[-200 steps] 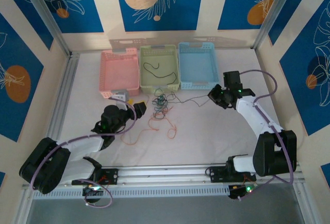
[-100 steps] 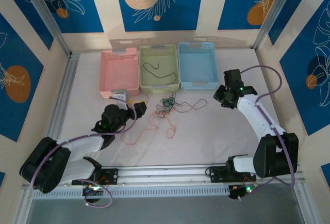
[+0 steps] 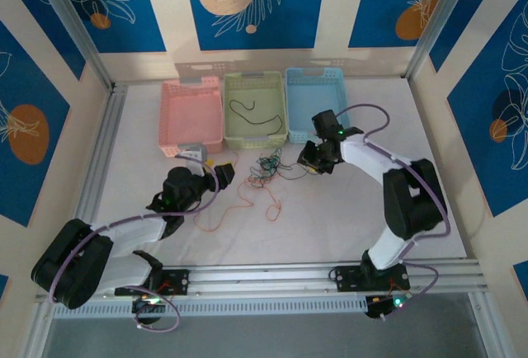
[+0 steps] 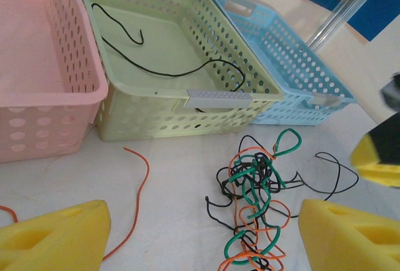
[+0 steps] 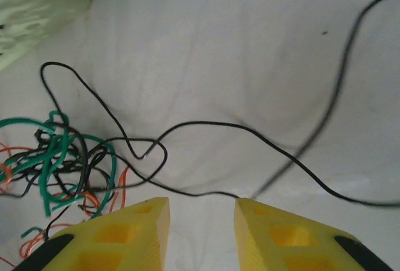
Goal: Untangle the cables
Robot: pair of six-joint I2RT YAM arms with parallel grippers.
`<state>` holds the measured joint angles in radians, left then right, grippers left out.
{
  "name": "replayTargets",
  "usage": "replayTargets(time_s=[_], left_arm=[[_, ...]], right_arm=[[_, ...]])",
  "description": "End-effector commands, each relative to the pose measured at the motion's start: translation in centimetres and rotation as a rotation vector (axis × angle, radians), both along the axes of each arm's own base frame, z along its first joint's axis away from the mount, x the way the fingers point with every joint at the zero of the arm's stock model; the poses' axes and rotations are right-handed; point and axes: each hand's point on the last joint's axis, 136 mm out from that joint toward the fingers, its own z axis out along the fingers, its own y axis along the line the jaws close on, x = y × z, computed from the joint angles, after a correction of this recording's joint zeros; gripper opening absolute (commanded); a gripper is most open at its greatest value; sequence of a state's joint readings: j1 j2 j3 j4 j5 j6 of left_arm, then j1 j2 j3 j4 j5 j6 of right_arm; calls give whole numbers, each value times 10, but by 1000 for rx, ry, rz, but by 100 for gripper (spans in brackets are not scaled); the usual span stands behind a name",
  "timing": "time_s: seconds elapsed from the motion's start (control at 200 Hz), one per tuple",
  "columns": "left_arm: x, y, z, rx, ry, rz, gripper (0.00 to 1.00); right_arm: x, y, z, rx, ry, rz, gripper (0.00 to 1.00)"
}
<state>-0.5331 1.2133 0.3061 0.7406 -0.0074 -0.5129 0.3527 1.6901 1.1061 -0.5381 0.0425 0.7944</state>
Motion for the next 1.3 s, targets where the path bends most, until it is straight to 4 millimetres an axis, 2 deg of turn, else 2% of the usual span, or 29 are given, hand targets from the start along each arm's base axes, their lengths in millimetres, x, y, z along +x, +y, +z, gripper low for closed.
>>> replayTargets(time_s=[0.0,0.185,0.355,0.45,0.615,0.765,0.895,1.04,1.296], left_arm=[[6,-1,13,-4,-37,1,79],[6,-1,13,-3,-38,2,79],[6,0,14,-6,-41,3,79],[6,0,14,-7,-42,3,79],[6,0,14,-7,-40,5,79],[6,0,14,-7,-40,6,79],[6,0,14,-7,-42,7,79],[5,1,14,-8,-43,10,79],[6,1,14,-9,-42,11,80]], right_arm=[[14,14,0,57,22,-36,33],[15,15,-18,29,63,-59,32],[10,14,-21,8,66,-49,32],[6,15,-15,-8,53,-30,32],[-4,13,9,-35,-5,-14,32],[-15,1,21,-57,-40,-24,32],[-19,-6,10,-70,-16,-28,32],[-19,-1,-5,-47,27,-23,32],[-14,3,-18,21,93,-26,32]])
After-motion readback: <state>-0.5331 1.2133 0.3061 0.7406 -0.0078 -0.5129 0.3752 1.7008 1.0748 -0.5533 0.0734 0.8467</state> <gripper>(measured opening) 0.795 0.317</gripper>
